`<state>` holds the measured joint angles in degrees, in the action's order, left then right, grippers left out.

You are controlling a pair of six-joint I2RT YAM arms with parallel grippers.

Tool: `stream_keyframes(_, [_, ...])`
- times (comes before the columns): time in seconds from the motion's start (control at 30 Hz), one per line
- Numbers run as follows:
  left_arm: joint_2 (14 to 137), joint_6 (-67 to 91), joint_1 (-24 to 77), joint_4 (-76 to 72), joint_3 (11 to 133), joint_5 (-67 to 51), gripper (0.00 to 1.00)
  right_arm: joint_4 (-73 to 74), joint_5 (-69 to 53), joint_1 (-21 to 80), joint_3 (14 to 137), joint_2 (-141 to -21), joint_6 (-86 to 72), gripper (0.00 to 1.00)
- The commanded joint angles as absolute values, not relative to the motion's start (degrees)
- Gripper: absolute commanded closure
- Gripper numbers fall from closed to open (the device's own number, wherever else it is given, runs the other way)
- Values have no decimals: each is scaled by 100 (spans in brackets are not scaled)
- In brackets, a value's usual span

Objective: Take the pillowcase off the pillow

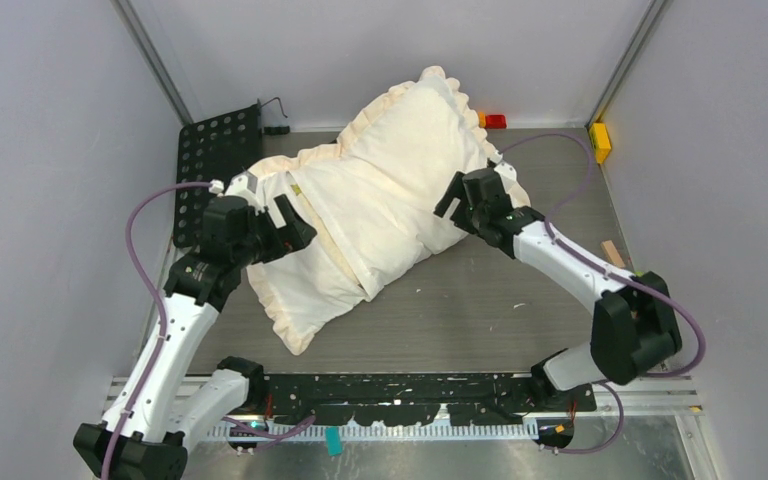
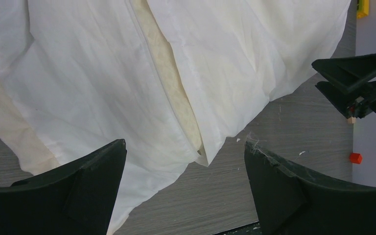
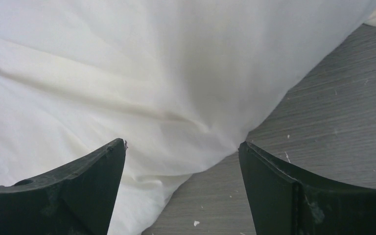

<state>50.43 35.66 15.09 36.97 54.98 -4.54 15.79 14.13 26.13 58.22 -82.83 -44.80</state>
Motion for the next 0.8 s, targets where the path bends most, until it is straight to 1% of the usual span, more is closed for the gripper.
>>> stream_keyframes(0.0, [5150,3706,1503,3406,5535,-365,8,1434,1504,2377,6553,-9153,-4597,9])
stream_keyframes(0.07, [5204,3860,1506,3347,5465,-358,8,1694,1582,2290,6895,-9617,-4562,9])
stream_keyframes(0.17, [5254,3994,1504,3259,5346,-371,7,1543,1637,2234,6950,-9960,-4525,9])
stream_keyframes(0.2, [5270,4032,1507,3244,5301,-362,7,1475,1619,2218,6904,-9988,-4509,16])
stream_keyframes(0.23, [5292,4060,1503,3208,5243,-359,7,1454,1622,2212,6859,-9974,-4493,28])
stream_keyframes(0.27, [5310,4099,1503,3145,5173,-360,8,1454,1630,2201,6767,-9906,-4493,43])
stream_keyframes(0.33, [5381,4219,1503,3100,5082,-439,8,1485,1797,2189,6469,-9584,-4531,80])
stream_keyframes(0.37, [5413,4271,1505,3078,5053,-511,9,1516,1899,2182,6273,-9340,-4563,95])
stream_keyframes(0.4, [5456,4320,1510,3019,5009,-616,10,1528,1934,2188,6063,-9085,-4584,99])
stream_keyframes(0.53, [5711,4270,1650,2842,4938,-701,16,1647,1736,2222,5209,-7560,-4541,100])
stream_keyframes(0.63, [5808,4169,1807,2913,4992,-657,16,2349,2222,2391,4937,-6370,-4414,100])
stream_keyframes(0.7, [5807,4120,1929,2870,4933,-603,19,2754,2425,2395,4816,-5706,-4361,100])
stream_keyframes(0.73, [5809,4110,1978,2847,4909,-598,21,2936,2449,2399,4771,-5447,-4365,88])
stream_keyframes(0.77, [5822,4093,2055,2825,4895,-579,23,3033,2367,2399,4737,-5282,-4322,57])
